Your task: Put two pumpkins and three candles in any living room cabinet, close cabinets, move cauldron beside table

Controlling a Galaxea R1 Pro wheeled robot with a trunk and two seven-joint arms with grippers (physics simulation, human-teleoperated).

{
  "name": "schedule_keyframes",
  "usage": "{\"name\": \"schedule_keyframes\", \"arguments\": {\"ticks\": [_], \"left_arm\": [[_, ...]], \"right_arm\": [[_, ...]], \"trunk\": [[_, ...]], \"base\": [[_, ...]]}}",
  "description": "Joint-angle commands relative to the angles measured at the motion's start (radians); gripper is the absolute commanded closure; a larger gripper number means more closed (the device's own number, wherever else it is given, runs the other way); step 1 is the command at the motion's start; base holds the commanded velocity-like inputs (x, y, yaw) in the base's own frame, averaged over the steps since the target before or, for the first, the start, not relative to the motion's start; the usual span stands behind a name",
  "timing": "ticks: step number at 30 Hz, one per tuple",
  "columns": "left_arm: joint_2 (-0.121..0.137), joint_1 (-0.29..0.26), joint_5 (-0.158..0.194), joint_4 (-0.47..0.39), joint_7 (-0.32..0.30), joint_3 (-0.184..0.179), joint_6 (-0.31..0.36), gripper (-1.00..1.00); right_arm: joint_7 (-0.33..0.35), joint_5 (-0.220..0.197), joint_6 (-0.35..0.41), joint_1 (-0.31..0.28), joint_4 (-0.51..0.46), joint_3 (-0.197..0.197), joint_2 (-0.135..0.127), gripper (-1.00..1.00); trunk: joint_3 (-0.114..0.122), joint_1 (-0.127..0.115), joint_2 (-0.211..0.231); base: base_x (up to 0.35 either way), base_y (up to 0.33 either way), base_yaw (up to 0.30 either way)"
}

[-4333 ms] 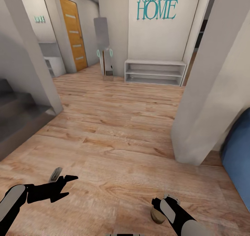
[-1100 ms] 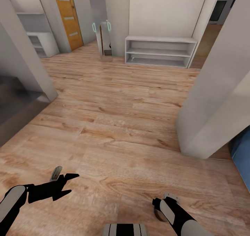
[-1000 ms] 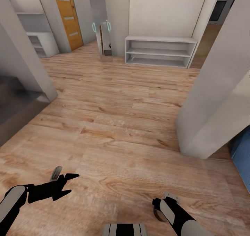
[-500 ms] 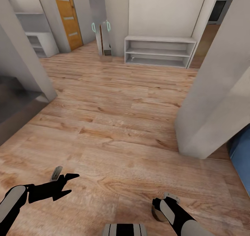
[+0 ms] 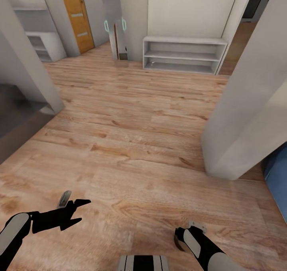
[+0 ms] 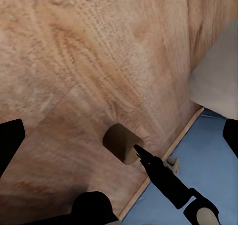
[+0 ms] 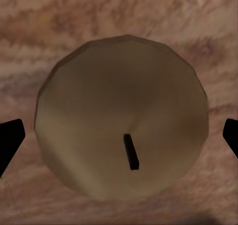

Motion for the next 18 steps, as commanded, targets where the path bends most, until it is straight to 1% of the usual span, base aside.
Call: {"name": "schedule_keyframes", "arguments": {"ticks": [1, 3, 14, 18], "left_arm": [[0.0, 0.0, 0.001, 0.0, 0.0, 0.0, 0.0, -1.0], [0.0, 0.0, 0.001, 0.0, 0.0, 0.0, 0.0, -1.0], [0.0, -0.001, 0.001, 0.0, 0.0, 0.0, 0.0, -1.0], [0.0, 0.0, 0.001, 0.0, 0.0, 0.0, 0.0, -1.0]], "right_arm": [[0.0, 0.0, 0.0, 0.0, 0.0, 0.0, 0.0, -1.0], [0.0, 0.0, -0.001, 0.0, 0.0, 0.0, 0.0, -1.0], [0.0, 0.0, -0.001, 0.0, 0.0, 0.0, 0.0, -1.0], [0.0, 0.0, -0.001, 0.0, 0.0, 0.0, 0.0, -1.0]], "trunk": [[-0.004, 0.0, 0.0], [-0.012, 0.001, -0.001], [-0.012, 0.001, -0.001], [-0.027, 0.003, -0.002]], "base": [[0.0, 0.0, 0.0], [0.0, 0.0, 0.0], [0.0, 0.0, 0.0], [0.0, 0.0, 0.0]]}}
